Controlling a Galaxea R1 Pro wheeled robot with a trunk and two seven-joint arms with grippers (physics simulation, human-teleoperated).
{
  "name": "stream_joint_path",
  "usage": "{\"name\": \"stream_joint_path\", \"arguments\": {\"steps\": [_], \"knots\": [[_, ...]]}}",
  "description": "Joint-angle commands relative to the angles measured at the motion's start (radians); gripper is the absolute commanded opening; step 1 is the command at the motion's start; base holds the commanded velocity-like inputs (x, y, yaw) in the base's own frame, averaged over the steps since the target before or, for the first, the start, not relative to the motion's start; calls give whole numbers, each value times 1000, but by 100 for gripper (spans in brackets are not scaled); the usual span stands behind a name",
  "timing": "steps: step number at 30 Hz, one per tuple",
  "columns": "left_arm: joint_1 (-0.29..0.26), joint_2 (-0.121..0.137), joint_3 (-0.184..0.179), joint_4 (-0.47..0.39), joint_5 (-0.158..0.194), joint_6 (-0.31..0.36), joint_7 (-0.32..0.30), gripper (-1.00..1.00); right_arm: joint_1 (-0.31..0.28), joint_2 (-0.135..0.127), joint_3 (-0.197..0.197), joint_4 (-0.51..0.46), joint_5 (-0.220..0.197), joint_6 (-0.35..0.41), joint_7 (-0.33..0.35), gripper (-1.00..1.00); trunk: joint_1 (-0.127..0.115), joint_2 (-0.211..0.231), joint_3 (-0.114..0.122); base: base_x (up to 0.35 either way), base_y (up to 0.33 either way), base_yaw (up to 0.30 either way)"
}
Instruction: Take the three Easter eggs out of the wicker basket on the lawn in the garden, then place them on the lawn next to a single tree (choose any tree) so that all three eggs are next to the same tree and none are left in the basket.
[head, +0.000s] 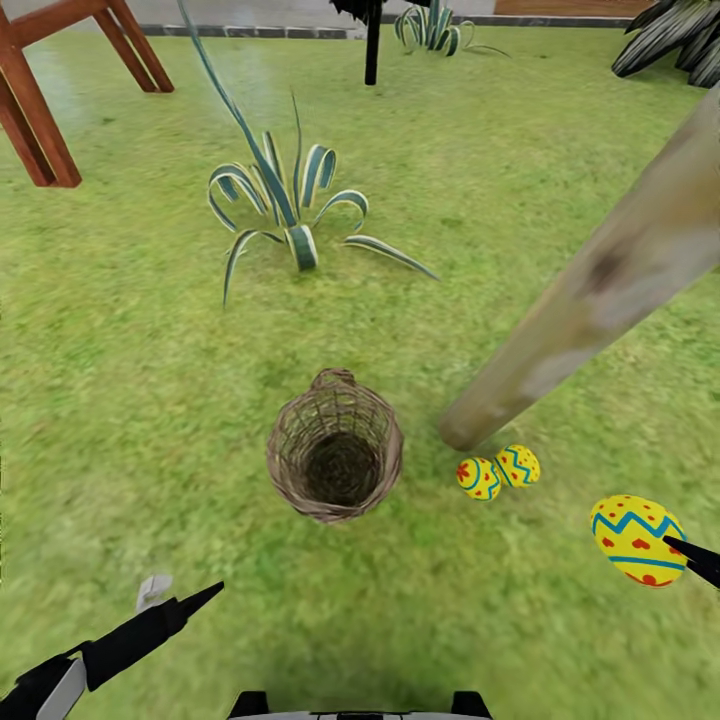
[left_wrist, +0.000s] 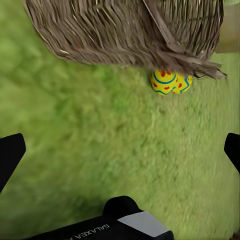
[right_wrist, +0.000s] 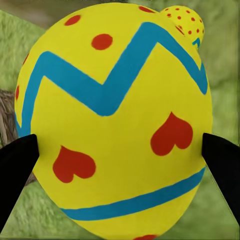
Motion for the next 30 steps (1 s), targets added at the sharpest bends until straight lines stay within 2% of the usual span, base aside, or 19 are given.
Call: {"name": "stream_joint_path", "arguments": {"steps": [1,9,30], "knots": [[0,0,1,0,3,10,-3,100,-1,-1,6,0,-10,8,0,-100,0,0,0,-12,-293,266],[0,0,2,0,3,10,-3,100,-1,-1,6,0,-10,8,1,-100,0,0,0,-1,-296,257],[0,0,1,-1,3,10,-4,100,-1,-1,5,0,-10,8,2,-100,0,0,0,0,-329,4]]}}
